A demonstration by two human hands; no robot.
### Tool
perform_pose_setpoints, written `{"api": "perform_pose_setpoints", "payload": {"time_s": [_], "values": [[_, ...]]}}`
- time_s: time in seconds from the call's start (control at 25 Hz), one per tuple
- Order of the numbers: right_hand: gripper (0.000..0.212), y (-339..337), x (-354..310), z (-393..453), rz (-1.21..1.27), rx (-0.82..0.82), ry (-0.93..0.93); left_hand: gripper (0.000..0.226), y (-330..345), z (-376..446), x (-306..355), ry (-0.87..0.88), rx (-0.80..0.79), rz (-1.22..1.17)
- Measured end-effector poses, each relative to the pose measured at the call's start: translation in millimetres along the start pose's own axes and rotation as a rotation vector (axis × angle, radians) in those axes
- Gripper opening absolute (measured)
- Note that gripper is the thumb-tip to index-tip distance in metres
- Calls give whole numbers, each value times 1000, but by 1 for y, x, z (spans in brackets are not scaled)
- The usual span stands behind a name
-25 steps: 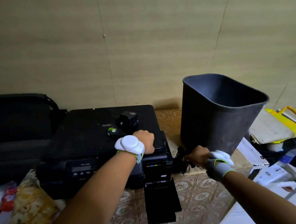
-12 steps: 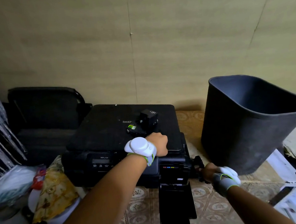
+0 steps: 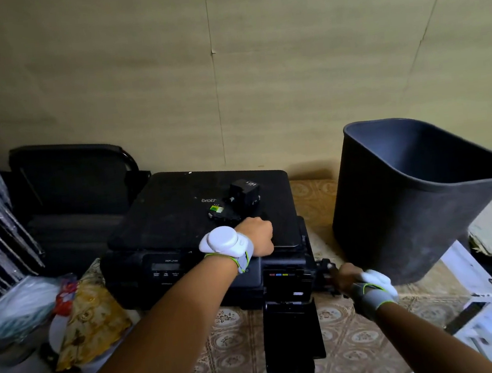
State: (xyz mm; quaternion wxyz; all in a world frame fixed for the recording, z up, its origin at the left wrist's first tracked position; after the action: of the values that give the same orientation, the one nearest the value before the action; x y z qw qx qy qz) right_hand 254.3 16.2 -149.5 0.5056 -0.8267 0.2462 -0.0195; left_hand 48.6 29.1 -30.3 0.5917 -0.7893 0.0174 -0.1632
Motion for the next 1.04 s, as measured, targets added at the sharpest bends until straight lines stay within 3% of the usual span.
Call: {"api": "perform_pose_setpoints", "payload": {"time_s": [0.24,0.36,0.52,0.68,0.84,1.04], "values": [[59,-48,-52,-20,24,217,26,44,5,0,-16,16,-38,-28],[50,-68,-89,-33,-59,342,-132,41,-5,-10,-29,54,10,-191],[39,-82,-143,-54,-152,436,-411,39,-32,-25,-65,19,250,-317],[44,-72,-182,-64,-268,412,-566,45,-43,-29,-100,-64,373,-287],[47,-53,-203,-59,-351,343,-636,56,-39,-28,-124,-169,297,-294],[48,-37,-213,-52,-407,311,-646,63,-31,-22,-125,-130,217,-287]]}}
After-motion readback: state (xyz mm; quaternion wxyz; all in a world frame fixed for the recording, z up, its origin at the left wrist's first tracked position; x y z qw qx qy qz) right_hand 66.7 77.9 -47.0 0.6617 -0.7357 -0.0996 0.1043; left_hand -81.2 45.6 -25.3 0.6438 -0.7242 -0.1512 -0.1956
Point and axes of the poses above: each hand's wrist, its own z-axis towards the middle knuckle, its own y-axis out of the palm, x = y × z, the point moved 4 cm from there along z, towards the middle knuckle, and after that the axes turned 13 degrees about -z, right-handed, at the moved point
